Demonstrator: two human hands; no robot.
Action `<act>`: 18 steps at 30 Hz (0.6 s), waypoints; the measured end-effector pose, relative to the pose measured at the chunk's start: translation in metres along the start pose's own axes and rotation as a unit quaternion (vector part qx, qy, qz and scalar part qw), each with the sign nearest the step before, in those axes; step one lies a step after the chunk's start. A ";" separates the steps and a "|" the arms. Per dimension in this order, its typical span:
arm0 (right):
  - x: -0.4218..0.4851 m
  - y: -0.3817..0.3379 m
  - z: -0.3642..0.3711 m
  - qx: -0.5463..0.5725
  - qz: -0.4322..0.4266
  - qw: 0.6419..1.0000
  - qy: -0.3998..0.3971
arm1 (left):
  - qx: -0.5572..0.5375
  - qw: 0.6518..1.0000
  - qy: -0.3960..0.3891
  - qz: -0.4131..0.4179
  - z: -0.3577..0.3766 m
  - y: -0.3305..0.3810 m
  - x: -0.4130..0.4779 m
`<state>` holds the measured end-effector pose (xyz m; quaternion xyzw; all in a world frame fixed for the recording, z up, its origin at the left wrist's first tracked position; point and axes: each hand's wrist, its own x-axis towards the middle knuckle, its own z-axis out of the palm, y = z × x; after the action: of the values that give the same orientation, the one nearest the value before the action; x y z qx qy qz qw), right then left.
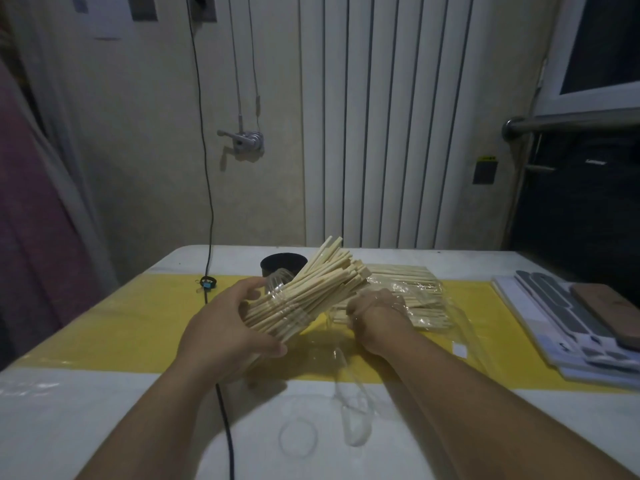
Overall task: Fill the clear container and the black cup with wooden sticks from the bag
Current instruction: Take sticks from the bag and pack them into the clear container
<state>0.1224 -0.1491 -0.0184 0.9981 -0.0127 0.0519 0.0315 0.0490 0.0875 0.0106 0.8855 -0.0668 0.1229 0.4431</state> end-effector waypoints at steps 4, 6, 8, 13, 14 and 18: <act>0.001 -0.001 -0.006 0.023 0.020 0.999 -0.036 | -0.006 1.000 0.000 0.003 0.000 0.000 0.000; 0.003 -0.002 -0.006 0.043 0.022 0.997 -0.052 | -0.004 1.000 -0.002 0.006 0.000 0.000 0.000; 0.006 -0.002 -0.007 0.054 0.019 0.996 -0.070 | -0.003 1.000 -0.003 0.008 0.000 0.001 0.000; 0.005 -0.001 -0.006 0.074 0.033 0.994 -0.073 | -0.003 1.000 -0.002 0.007 0.000 0.002 -0.001; 0.005 -0.001 -0.005 0.076 0.035 0.994 -0.075 | 0.000 1.000 0.000 0.005 0.000 0.002 -0.001; 0.002 -0.002 -0.002 0.094 0.025 0.993 -0.068 | -0.002 1.000 0.001 0.005 0.000 0.002 -0.001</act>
<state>0.1240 -0.1470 -0.0159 0.9972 -0.0345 -0.0143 -0.0648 0.0477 0.0861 0.0114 0.8840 -0.0713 0.1259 0.4446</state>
